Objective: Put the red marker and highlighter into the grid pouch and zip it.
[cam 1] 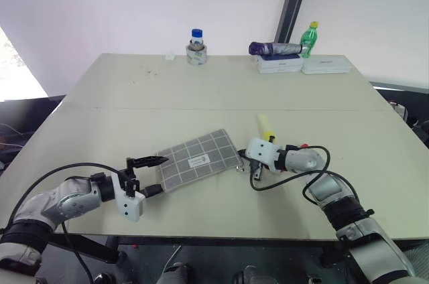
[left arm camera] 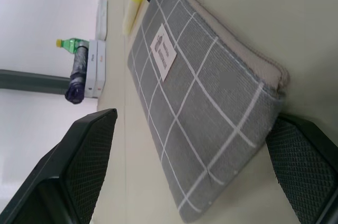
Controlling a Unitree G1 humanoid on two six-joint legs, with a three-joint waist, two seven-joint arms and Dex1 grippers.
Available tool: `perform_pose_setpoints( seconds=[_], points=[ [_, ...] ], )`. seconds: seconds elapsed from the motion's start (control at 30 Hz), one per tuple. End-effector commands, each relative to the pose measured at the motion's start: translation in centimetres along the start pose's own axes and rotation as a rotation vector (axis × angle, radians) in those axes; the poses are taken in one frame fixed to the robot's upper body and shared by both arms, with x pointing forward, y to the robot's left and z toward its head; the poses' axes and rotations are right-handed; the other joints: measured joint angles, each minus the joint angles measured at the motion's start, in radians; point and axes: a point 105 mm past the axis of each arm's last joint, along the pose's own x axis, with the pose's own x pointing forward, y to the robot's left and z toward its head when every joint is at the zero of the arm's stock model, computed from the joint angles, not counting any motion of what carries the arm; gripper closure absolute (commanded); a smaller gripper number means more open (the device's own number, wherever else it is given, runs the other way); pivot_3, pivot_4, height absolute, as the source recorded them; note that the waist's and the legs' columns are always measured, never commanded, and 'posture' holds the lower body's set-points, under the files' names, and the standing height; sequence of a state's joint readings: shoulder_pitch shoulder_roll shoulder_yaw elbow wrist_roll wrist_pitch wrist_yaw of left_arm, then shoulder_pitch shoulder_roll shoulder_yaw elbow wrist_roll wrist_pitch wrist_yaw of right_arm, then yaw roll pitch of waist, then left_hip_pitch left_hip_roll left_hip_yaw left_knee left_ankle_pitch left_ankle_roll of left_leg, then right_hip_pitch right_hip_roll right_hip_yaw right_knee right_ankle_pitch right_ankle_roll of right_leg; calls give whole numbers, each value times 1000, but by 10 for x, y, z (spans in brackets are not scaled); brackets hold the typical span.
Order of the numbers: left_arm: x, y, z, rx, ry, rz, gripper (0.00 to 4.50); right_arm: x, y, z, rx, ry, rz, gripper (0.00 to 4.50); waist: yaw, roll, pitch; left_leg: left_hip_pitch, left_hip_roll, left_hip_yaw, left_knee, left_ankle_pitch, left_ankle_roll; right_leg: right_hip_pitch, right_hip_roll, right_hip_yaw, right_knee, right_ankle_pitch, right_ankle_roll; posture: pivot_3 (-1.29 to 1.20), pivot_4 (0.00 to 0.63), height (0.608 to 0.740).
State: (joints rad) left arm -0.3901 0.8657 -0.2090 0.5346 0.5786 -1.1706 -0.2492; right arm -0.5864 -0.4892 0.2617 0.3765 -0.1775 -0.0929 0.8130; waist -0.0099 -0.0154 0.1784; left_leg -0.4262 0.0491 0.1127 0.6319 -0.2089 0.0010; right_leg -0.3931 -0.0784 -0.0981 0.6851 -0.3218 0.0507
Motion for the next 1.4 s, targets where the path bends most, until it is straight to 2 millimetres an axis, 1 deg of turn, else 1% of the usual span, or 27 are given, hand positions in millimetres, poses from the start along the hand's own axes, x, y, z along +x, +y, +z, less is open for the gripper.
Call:
perform_pose_setpoints(
  seconds=[0.03,0.17,0.23,0.3,0.43,0.5,0.67,0.73,0.77,0.87,0.9,0.97,1.0,1.07,1.1,1.17,1.27,1.4],
  points=[
    [5,-11,0,-16,-6,-47,0,-2,-7,10,-27,-28,-24,4415,-1,0,0,0,0,0,0,0,0,0,0,0,0,0,0,0,150,737],
    [5,-7,-2,-26,-1,-35,0,-3,-7,10,-24,-27,-29,4415,-2,0,0,0,0,0,0,0,0,0,0,0,0,0,0,0,150,737],
    [4,-9,-2,-41,1,-38,552,-3,-7,9,-24,-26,-30,4500,-2,0,0,0,0,0,0,0,0,0,0,0,0,0,0,0,150,737],
    [4,-10,-1,-55,-4,-46,1344,-4,-7,9,-24,-26,-31,4500,-3,0,0,0,0,0,0,0,0,0,0,0,0,0,0,0,150,737],
    [5,-10,0,-69,-10,-39,3494,-5,-8,8,-27,-21,-36,4500,-3,1,0,0,0,0,0,0,0,0,0,0,0,0,0,0,150,737],
    [6,-10,1,-82,-13,-37,4439,-5,-9,8,-32,-21,-38,4500,-2,2,-1,0,0,0,0,0,0,0,0,0,0,0,0,0,150,737],
    [4,-9,0,-131,-7,-23,4439,-4,-11,10,-24,-31,-46,4500,-4,2,-1,0,0,0,0,0,0,0,0,0,0,0,0,0,150,737],
    [4,-3,-1,-172,-2,11,4439,-6,-13,13,-19,-45,-53,4500,-4,2,-1,0,0,0,0,0,0,0,0,0,0,0,0,0,150,737],
    [4,-1,-1,-210,1,30,4439,-7,-16,15,-11,-55,-65,4500,-4,2,-1,0,0,0,0,0,0,0,0,0,0,0,0,0,150,737],
    [1,19,-7,-347,23,175,4439,-14,-32,23,29,-93,-120,4500,-5,2,-1,0,0,0,0,0,0,0,0,0,0,0,0,0,150,737],
    [-2,25,-9,-396,25,213,4439,-16,-37,25,68,-109,-132,4500,-4,2,-1,0,0,0,0,0,0,0,0,0,0,0,0,0,150,737],
    [-8,33,-9,-441,23,243,4439,-24,-51,32,126,-156,-182,4500,-5,2,-1,0,0,-1,0,0,0,0,0,0,1,0,0,0,150,737],
    [-11,35,-10,-469,26,256,4483,-29,-57,34,170,-176,-196,4255,-5,2,-1,0,0,-1,0,0,0,0,0,0,1,0,0,0,150,737],
    [-17,37,-10,-487,35,277,4500,-37,-62,35,225,-192,-192,3621,-5,2,-1,0,0,-1,0,0,0,0,0,0,1,0,0,0,150,737],
    [-19,38,-10,-507,39,297,4500,-41,-66,34,258,-197,-215,3121,-5,2,-1,0,0,-1,0,0,0,0,0,0,0,0,0,0,150,737],
    [-21,39,-10,-520,49,320,4500,-46,-65,36,342,-229,-207,2068,-5,2,-1,0,0,-1,0,0,0,0,0,0,0,0,0,0,150,737],
    [-20,43,-9,-533,55,355,4500,-47,-54,42,422,-252,-150,540,-3,2,-1,0,0,-1,0,0,0,0,0,0,0,0,0,0,150,737],
    [-20,46,-8,-557,59,394,4500,-41,-31,48,502,-254,-96,540,-3,2,-1,0,0,-1,0,0,0,0,0,0,0,0,0,0,150,737]
  ],
)
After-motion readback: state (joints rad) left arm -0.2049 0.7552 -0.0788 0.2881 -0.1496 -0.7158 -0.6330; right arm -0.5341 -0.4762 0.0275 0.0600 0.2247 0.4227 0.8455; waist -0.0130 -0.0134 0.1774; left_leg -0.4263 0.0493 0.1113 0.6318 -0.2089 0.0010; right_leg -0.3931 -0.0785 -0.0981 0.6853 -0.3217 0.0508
